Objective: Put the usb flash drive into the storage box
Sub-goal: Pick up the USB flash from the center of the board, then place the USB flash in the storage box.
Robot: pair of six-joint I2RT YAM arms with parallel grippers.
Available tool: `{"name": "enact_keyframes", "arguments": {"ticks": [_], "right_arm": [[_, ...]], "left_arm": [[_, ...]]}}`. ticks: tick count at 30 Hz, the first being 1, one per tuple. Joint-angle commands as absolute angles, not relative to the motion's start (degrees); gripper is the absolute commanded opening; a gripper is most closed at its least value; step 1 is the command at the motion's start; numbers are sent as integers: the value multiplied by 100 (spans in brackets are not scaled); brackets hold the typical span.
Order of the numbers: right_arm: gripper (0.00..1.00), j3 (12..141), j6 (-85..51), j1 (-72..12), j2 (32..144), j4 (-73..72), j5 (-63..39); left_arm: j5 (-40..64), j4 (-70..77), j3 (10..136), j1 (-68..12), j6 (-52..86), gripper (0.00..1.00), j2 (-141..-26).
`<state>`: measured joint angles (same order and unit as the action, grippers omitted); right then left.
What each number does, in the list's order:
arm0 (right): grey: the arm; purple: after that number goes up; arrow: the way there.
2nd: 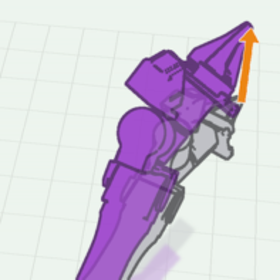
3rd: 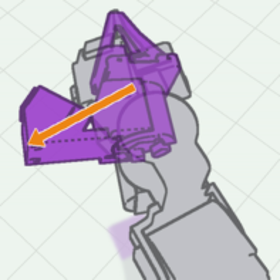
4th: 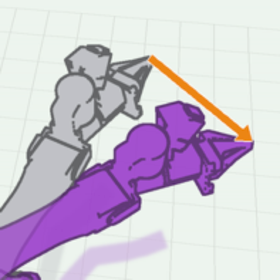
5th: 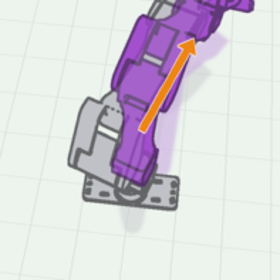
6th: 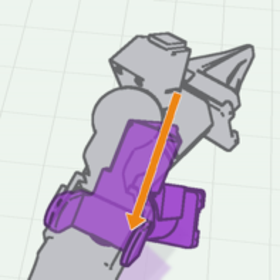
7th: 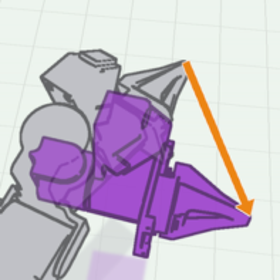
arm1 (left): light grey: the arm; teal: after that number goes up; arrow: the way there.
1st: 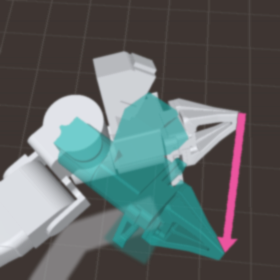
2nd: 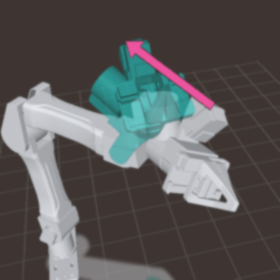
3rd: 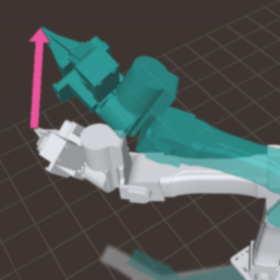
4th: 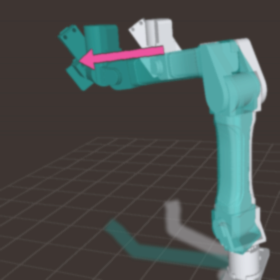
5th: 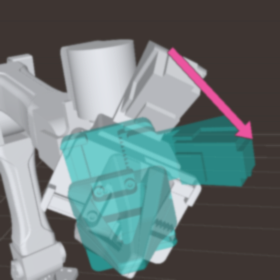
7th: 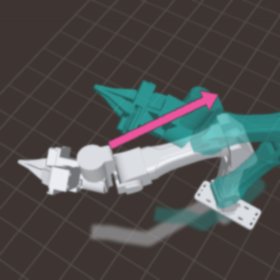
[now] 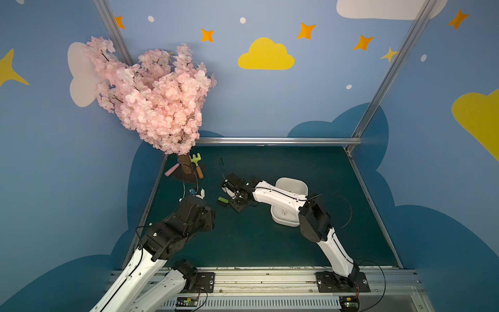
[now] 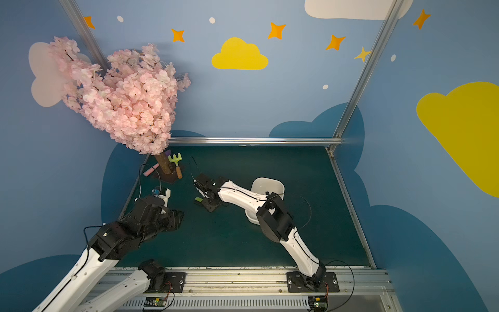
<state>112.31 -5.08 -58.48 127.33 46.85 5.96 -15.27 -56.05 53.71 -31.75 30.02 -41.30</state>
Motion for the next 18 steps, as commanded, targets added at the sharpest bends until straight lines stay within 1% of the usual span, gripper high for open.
{"name": "enact_keyframes", "arguments": {"ticks": [1,6,9,13,18], "right_arm": [[13,10683,-449,-5617,11666,4586,813],[13,9313,-689,-4788,10402,4219,820],[13,8635,-809,-4239,9850,4097,737],[13,7960,-898,-3577,9473,4025,776],[13,7499,-993,-2874,9549,4021,930]], "left_arm": [[-1568,-5590,5309,-3164,2997,55,-4137],[-1552,-5590,5309,-3159,2988,55,-4131],[-1527,-5569,5304,-3147,2979,55,-4135],[-1494,-5562,5300,-3164,2968,55,-4155],[-1497,-5559,5300,-3164,2973,55,-4140]]}}
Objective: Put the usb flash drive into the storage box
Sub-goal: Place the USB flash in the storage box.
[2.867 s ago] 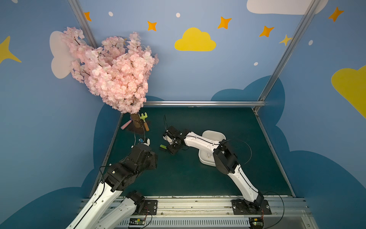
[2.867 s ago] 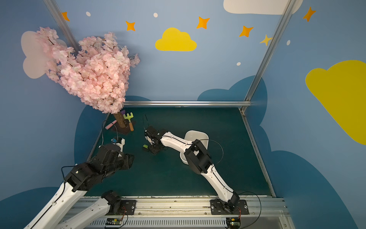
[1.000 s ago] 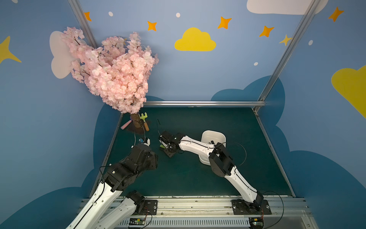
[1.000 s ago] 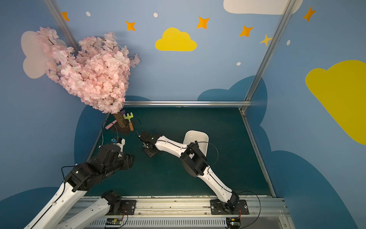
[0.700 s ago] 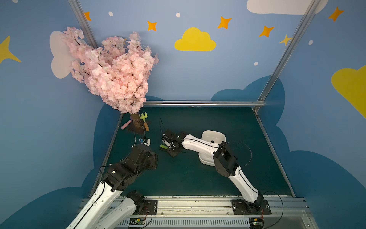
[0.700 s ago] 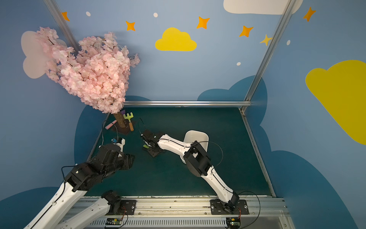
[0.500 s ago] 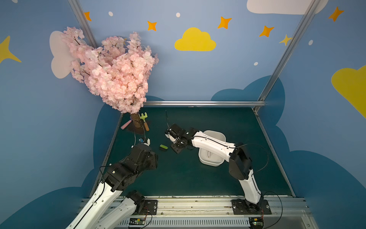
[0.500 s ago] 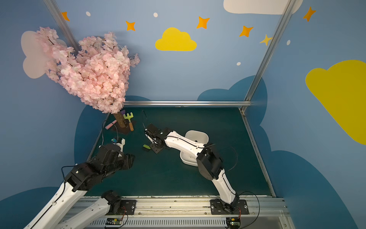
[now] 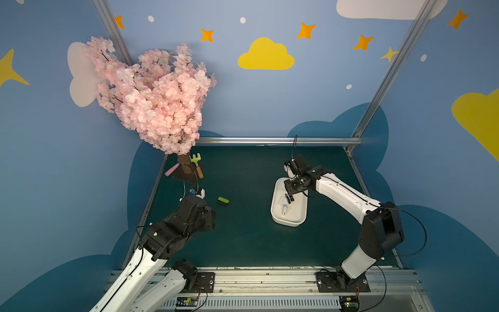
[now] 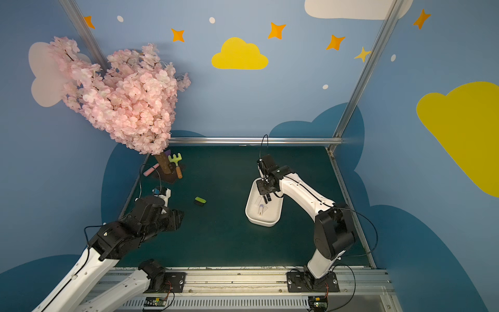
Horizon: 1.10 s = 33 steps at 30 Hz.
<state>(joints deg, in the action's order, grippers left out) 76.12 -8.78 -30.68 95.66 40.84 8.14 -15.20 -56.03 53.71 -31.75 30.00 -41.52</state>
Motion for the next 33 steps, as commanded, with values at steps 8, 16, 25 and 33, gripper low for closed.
{"name": "enact_keyframes", "arguments": {"ticks": [8,16,25,33], "right_arm": [[13,7423,-1078,-2710,10184,3909,1188],[17,7598,-1123,-2694,10687,3848,1196],[29,7726,-1160,-2705,11021,3822,1248],[42,7611,-1141,-2812,10403,3807,1007]], "left_arm": [[-1545,-5580,5287,-3169,2995,55,-4067],[-1570,-5589,5286,-3225,3011,55,-4104],[-1614,-5625,5335,-3198,3036,56,-4411],[-1532,-5431,5273,-3155,3313,60,-4650]]}}
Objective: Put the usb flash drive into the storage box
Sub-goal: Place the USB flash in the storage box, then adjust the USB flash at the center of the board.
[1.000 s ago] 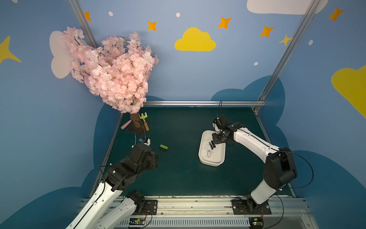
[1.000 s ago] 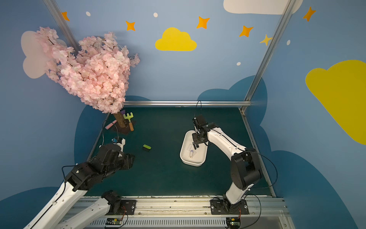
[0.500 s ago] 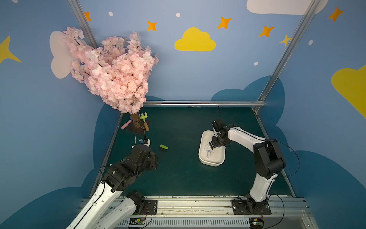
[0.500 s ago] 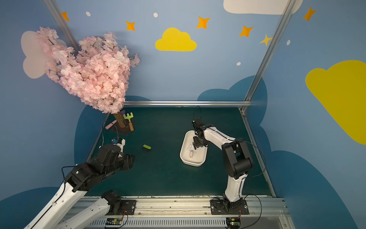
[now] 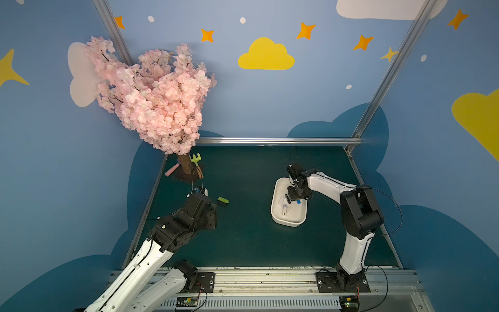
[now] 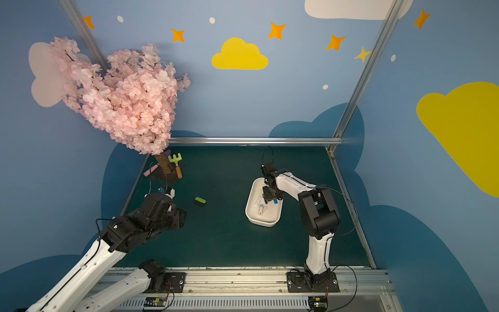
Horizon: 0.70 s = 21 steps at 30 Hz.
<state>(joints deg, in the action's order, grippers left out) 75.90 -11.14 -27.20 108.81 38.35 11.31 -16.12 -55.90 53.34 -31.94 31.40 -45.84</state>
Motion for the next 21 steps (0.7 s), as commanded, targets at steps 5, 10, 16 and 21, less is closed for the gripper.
{"name": "enact_keyframes", "arguments": {"ticks": [5,10,16,21], "right_arm": [[42,6966,-968,-3340,9120,3158,885],[42,6144,-951,-3612,8198,2365,962],[43,5689,-1085,-3633,7812,1890,834],[43,5730,-1069,-3674,7976,1920,878]], "left_arm": [[-1490,-4774,5104,-3089,3659,60,-5273],[-1402,-4023,4990,-2611,3832,57,-6359],[-1202,-3524,5214,-2100,3785,54,-7450],[-931,-3224,5364,-1718,3785,53,-8208]]}}
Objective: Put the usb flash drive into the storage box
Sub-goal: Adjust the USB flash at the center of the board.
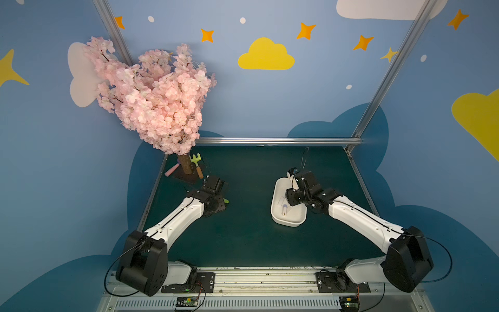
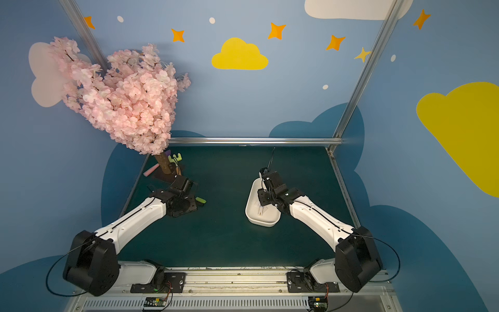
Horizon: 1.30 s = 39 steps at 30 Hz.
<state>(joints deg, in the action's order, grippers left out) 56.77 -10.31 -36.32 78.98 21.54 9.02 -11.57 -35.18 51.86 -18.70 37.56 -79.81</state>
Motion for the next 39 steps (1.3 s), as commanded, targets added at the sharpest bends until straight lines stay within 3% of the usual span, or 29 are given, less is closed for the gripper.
{"name": "enact_keyframes", "arguments": {"ticks": [1,17,39], "right_arm": [[43,5735,-1051,-3714,8032,1920,955],[43,5923,-1088,-3779,8355,2079,1043],[43,6090,-1066,-3797,8692,2231,1151]], "left_arm": [[-898,-3204,5421,-1674,3808,52,-8363],[-703,-2867,6028,-1620,3795,45,-9889],[-1089,-3076,6067,-1590,3754,41,-10214]]}}
